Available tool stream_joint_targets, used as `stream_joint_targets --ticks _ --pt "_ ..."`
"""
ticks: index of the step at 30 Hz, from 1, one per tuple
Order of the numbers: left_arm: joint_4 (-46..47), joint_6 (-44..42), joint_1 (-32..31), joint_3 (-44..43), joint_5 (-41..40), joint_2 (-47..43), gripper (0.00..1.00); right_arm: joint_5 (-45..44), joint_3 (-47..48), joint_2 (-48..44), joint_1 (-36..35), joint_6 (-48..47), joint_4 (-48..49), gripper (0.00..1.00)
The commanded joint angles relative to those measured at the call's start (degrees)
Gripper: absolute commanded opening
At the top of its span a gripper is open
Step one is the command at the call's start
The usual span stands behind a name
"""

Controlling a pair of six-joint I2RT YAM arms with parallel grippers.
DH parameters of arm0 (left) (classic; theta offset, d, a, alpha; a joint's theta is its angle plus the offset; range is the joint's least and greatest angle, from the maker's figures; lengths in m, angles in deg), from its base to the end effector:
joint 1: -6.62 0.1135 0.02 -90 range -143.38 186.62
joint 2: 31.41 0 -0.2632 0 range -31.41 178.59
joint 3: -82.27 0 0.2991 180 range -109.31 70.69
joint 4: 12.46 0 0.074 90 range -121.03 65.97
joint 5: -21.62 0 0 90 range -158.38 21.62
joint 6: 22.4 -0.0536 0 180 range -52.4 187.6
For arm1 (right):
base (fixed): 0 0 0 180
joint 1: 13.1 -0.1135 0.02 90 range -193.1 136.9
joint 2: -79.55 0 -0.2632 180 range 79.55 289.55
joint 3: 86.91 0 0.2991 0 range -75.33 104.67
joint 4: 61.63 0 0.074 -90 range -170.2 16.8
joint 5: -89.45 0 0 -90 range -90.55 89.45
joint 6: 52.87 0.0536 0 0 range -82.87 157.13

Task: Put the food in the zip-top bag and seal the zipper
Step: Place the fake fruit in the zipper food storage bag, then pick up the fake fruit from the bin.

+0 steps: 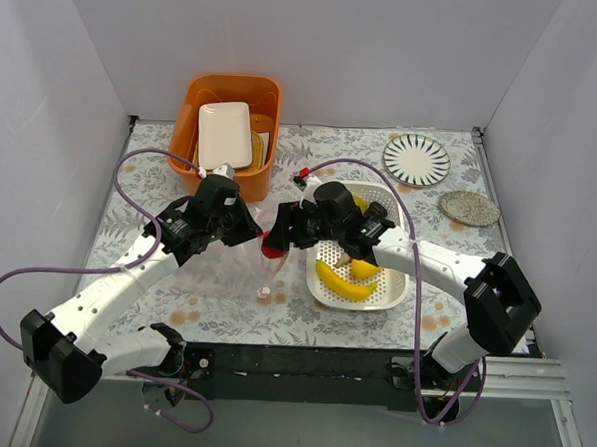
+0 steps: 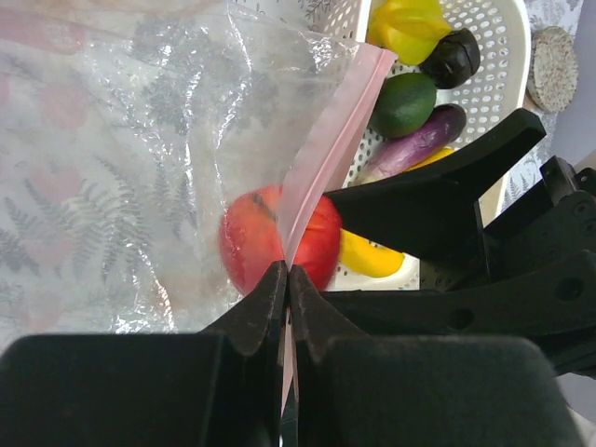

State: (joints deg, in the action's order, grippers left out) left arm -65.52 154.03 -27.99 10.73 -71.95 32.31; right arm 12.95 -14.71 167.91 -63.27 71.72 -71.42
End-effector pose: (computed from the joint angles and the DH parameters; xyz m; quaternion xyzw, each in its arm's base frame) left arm 0.2402 -0.1617 0.2997 -0.4145 0.8261 -0.3171 0.2124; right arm 0.2550 0.3253 0.2382 -0.1759 0.8257 0.4286 0.3218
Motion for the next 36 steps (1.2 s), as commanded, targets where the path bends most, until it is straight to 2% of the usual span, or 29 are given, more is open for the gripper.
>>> stream_joint_targets --ticks 1,5,8,11,15,18,22,25,33,36 --pt "-1.13 0.40 0.25 -3.58 -0.64 -2.38 0.00 -3.12 4.07 -1.69 -0.28 -2.94 -1.51 0.86" --pt "-2.45 0.67 0.25 -4.46 -2.23 -2.82 0.00 -5.76 4.33 -4.68 -0.28 -4.35 -3.78 0.93" --pt "-2.80 0.84 0.25 -4.63 -3.36 -3.25 0.00 -9.18 4.24 -7.58 -0.28 -5.14 -6.60 0.94" --pt "-2.71 0.93 0.25 -4.98 -3.90 -3.43 0.00 -14.97 1.97 -11.88 -0.19 -5.23 -8.72 0.94" --pt "-2.98 0.67 0.24 -4.46 -3.72 -2.82 0.00 -28.83 -2.69 -19.34 0.51 -2.52 -17.48 0.95" --pt "-1.93 0.67 0.25 -2.97 -3.28 -3.08 0.00 -35.01 -5.86 -22.17 2.09 0.29 -23.03 0.98" --pt "-0.87 0.75 0.25 -1.91 -2.49 -2.91 0.00 -36.96 -8.32 -22.26 4.38 4.86 -32.78 0.98" --pt "-0.69 0.75 0.25 -1.65 -2.32 -2.47 0.00 -38.10 -10.87 -22.09 4.82 9.59 -34.82 0.98" --pt "0.19 0.49 0.25 -0.77 -1.17 -2.29 0.00 -42.50 -14.13 -22.35 7.19 15.51 -33.25 0.98" --pt "0.54 0.49 0.25 -0.24 -0.73 -2.02 0.00 -39.01 -15.62 -22.09 10.52 16.56 -29.75 0.98"
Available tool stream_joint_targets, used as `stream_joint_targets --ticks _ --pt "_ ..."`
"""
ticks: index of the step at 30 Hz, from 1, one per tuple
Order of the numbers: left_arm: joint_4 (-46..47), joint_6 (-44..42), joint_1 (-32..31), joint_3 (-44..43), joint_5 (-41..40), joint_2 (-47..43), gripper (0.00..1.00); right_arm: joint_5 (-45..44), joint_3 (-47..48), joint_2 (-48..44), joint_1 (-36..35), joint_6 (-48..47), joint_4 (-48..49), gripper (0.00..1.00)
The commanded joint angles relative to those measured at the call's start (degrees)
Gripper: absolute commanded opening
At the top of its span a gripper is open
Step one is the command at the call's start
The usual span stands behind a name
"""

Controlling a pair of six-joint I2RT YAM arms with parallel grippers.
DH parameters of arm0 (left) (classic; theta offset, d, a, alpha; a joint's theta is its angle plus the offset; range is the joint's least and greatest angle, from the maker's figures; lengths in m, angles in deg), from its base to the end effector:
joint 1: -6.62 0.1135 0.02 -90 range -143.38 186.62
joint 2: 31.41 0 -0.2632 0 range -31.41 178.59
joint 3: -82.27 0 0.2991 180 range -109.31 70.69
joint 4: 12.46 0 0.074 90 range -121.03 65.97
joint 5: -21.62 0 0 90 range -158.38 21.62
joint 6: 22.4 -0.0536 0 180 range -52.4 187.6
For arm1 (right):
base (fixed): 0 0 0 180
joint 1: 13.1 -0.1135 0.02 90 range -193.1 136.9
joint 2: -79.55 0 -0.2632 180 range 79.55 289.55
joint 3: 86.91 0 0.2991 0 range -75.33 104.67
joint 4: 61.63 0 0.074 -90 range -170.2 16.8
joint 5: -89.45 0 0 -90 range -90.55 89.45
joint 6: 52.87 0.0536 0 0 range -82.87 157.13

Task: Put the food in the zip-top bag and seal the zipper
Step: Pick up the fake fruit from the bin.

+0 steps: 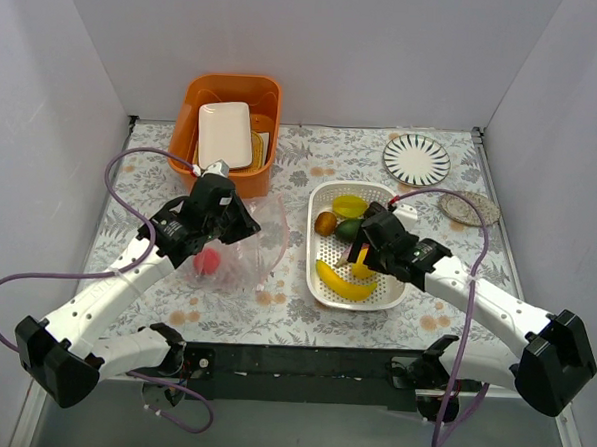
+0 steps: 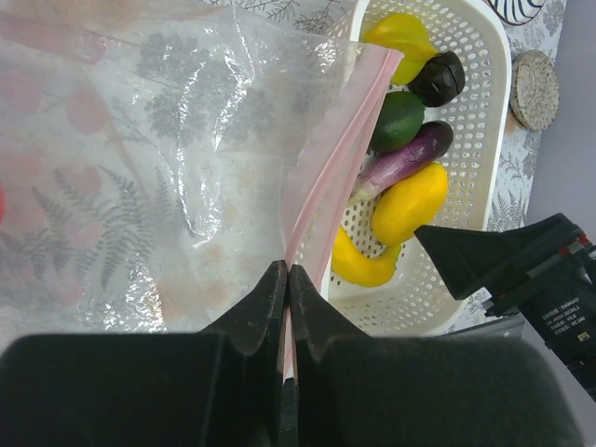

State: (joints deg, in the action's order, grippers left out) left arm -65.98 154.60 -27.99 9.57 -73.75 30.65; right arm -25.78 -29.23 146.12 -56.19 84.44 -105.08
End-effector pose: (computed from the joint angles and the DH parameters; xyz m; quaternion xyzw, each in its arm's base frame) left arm 0.2366 -0.1572 0.3146 -0.4210 0.8133 -0.3276 0.2322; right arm 0.2242 0.1785 0.2118 0.1044 0.9204 0.0778 0.3686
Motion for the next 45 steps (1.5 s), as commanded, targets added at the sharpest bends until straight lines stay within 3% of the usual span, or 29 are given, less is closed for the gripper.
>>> stream_joint_targets --ticks 1,17,23,24,26,27,30,33,41,45 --pt "1.26 -0.08 0.25 1.00 1.23 -0.28 0.00 0.62 -1.46 -0.21 4.06 3.84 4.97 0.98" --pt "0.64 0.01 0.25 0.83 0.71 0.17 0.00 3.88 1.18 11.04 6.79 5.43 4.71 0.95" --pt "0.30 -0.08 0.25 0.83 0.53 0.34 0.00 1.94 0.83 10.26 6.79 2.62 5.69 0.79" --pt "0.38 -0.16 0.25 0.83 0.62 0.34 0.00 1.42 0.74 9.99 6.79 1.74 5.86 0.71" --pt "0.64 -0.08 0.25 0.74 0.62 0.51 0.00 1.42 0.56 8.85 6.79 1.03 6.12 0.65" --pt "0.65 -0.16 0.25 0.74 0.79 0.52 0.00 1.85 0.39 8.50 6.79 -0.27 6.21 0.56" --pt "0.82 -0.17 0.25 0.74 0.97 0.78 0.00 4.04 -0.49 6.74 6.79 -1.86 7.44 0.42" --pt "0.82 -0.25 0.25 0.74 0.97 0.78 0.00 6.15 -1.37 4.55 6.70 -2.75 8.06 0.36" --pt "0.73 -0.43 0.25 0.74 0.53 0.69 0.00 17.04 -3.22 -4.68 5.39 -10.82 18.93 0.37" --pt "1.17 -0.43 0.25 0.83 0.79 1.04 0.00 32.06 -2.69 -5.66 5.30 -12.68 26.66 0.42"
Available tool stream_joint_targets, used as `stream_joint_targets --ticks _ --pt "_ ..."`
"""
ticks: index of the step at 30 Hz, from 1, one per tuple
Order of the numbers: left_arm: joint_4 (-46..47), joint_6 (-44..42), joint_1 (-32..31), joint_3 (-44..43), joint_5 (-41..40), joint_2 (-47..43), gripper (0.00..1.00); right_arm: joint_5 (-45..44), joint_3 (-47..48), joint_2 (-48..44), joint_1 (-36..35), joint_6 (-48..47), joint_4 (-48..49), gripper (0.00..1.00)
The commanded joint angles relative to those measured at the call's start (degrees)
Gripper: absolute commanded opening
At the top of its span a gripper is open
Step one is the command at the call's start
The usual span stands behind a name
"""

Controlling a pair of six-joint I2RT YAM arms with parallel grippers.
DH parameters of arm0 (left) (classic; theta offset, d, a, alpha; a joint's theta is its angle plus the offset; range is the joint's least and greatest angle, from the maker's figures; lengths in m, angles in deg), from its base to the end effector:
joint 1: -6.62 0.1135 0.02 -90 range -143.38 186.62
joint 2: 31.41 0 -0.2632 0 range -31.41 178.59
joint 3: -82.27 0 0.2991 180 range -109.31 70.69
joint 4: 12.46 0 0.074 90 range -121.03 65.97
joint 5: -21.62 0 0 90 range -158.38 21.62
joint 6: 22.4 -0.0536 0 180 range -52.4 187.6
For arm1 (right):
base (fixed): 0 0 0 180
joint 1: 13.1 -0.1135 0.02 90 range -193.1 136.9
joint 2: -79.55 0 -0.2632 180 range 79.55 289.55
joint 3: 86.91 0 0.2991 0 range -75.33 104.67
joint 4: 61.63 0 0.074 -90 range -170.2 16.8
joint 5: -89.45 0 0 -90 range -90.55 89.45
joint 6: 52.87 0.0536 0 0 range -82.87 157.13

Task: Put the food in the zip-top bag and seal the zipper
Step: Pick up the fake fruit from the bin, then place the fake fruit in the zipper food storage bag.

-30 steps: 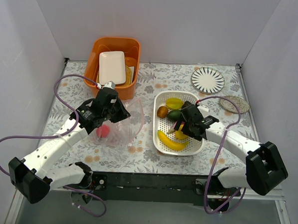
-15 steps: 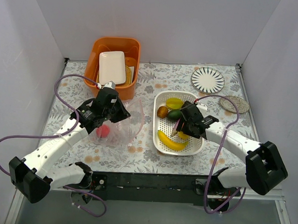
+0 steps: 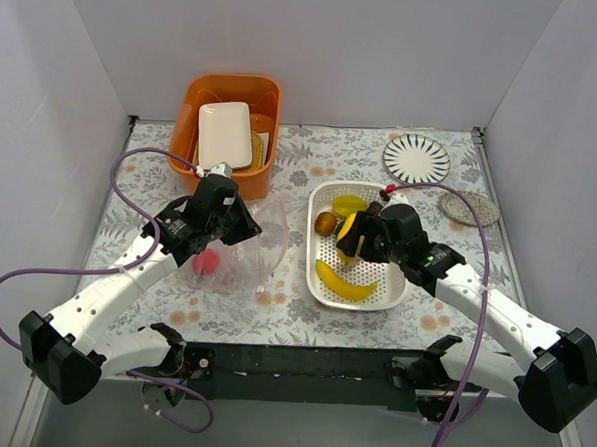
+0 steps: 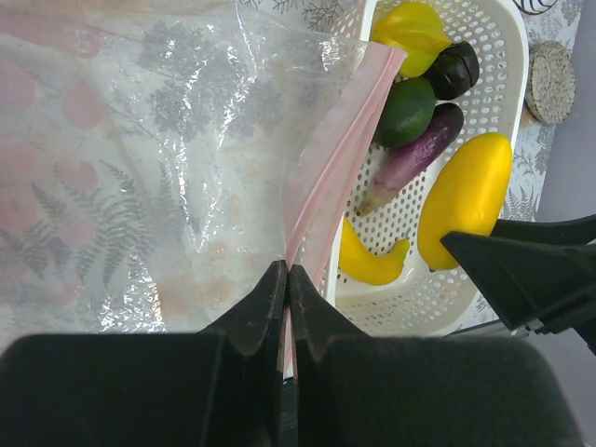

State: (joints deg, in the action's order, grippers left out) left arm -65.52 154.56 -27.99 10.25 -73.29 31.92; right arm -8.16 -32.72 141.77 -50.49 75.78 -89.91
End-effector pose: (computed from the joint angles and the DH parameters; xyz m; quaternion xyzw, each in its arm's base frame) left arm 0.2401 -0.1601 0.3048 -0.4211 0.8191 -0.3189 0.2235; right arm 0.2394 0.1741 0.2293 0.0398 0.8899 0.2309 0.3914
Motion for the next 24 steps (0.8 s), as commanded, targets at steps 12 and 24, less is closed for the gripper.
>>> stream_joint_targets --ticks 12,24 --pt "1.77 -0.03 0.25 -0.02 0.60 0.92 0.00 32.40 9.15 6.51 -8.22 -7.89 23.39 0.41" --pt "2.03 0.23 0.25 -0.29 0.86 0.74 0.00 31.08 12.93 16.18 -10.51 -5.87 22.77 0.40"
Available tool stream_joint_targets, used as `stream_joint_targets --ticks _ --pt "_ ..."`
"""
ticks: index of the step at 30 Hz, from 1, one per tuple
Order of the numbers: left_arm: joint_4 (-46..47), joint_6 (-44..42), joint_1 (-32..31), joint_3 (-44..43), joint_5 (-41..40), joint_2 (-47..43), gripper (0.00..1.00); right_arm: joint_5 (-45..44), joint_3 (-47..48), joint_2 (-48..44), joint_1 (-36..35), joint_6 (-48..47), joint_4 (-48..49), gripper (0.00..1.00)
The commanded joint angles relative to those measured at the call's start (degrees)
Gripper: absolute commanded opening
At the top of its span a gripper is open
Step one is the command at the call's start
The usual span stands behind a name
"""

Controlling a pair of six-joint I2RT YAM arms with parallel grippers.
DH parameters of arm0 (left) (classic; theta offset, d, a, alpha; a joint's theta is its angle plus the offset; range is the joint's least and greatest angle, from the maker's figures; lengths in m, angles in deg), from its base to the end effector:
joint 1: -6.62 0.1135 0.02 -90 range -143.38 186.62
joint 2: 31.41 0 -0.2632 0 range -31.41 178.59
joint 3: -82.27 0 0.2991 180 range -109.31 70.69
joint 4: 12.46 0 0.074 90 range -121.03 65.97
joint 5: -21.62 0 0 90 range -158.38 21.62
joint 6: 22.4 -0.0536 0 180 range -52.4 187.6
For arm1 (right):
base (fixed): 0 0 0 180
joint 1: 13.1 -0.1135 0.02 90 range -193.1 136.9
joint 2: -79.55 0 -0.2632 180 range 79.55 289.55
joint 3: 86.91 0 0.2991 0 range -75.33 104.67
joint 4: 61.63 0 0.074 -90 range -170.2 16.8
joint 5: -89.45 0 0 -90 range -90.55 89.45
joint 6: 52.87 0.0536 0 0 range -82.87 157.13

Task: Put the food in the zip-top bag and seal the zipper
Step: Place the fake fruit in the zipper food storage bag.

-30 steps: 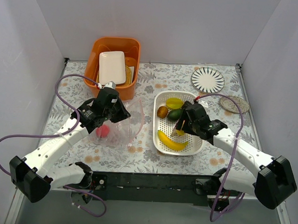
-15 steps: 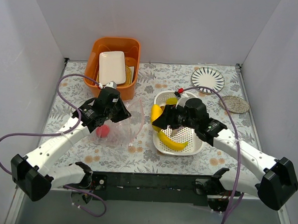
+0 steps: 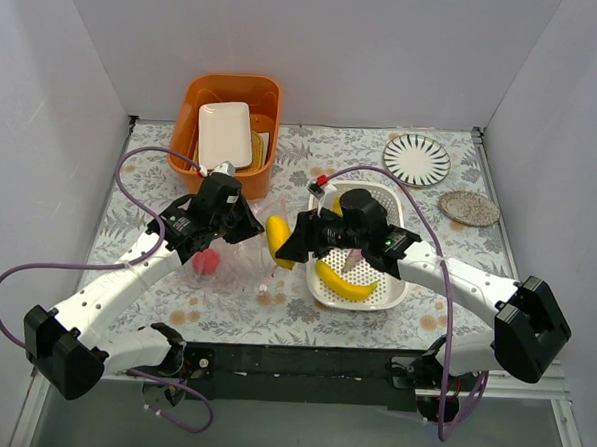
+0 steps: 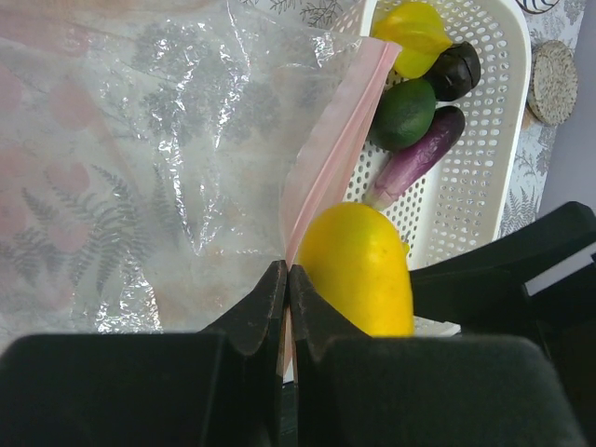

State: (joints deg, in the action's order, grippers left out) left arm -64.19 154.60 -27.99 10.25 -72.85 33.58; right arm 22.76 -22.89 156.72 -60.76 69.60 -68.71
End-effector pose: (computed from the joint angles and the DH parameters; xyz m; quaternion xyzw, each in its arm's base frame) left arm 0.2461 -0.1648 0.2990 -0.4205 0.8208 -0.3184 0.2191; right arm 0.2325 0.2866 0.2595 -0.2207 0.7811 0.4874 0.3220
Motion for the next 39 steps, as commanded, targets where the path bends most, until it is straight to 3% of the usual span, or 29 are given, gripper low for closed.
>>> stream_joint_targets --ticks 1,9,19,22,25,29,35,39 --pt "0.70 0.19 0.25 -0.29 0.34 -1.18 0.00 -0.02 3.19 1.75 -0.42 0.49 1.57 0.40" --pt "0.26 0.01 0.25 -0.46 1.13 -1.45 0.00 -2.74 6.70 5.10 -0.59 1.02 0.78 0.44" --pt "-0.53 0.54 0.25 -1.34 1.22 -3.29 0.00 -9.24 15.93 12.13 -0.77 3.57 -11.34 0.46" --pt "-0.18 0.63 0.25 -1.60 1.39 -3.38 0.00 -8.81 16.29 12.48 -1.03 3.30 -11.00 0.48" --pt "-0.27 0.62 0.25 -2.04 1.57 -2.86 0.00 -7.67 16.11 12.13 -1.38 2.95 -8.98 0.57" --pt "-0.44 0.54 0.25 -2.31 1.22 -2.68 0.00 -8.63 15.49 10.64 -1.56 2.07 -8.45 0.79" --pt "-1.50 0.54 0.25 -3.10 -0.28 -3.20 0.00 -12.23 13.04 5.72 -1.56 0.67 -8.27 0.91" --pt "-2.55 0.63 0.16 -4.32 -2.38 -3.82 0.00 -18.73 10.93 0.20 -1.47 0.14 -11.08 0.92"
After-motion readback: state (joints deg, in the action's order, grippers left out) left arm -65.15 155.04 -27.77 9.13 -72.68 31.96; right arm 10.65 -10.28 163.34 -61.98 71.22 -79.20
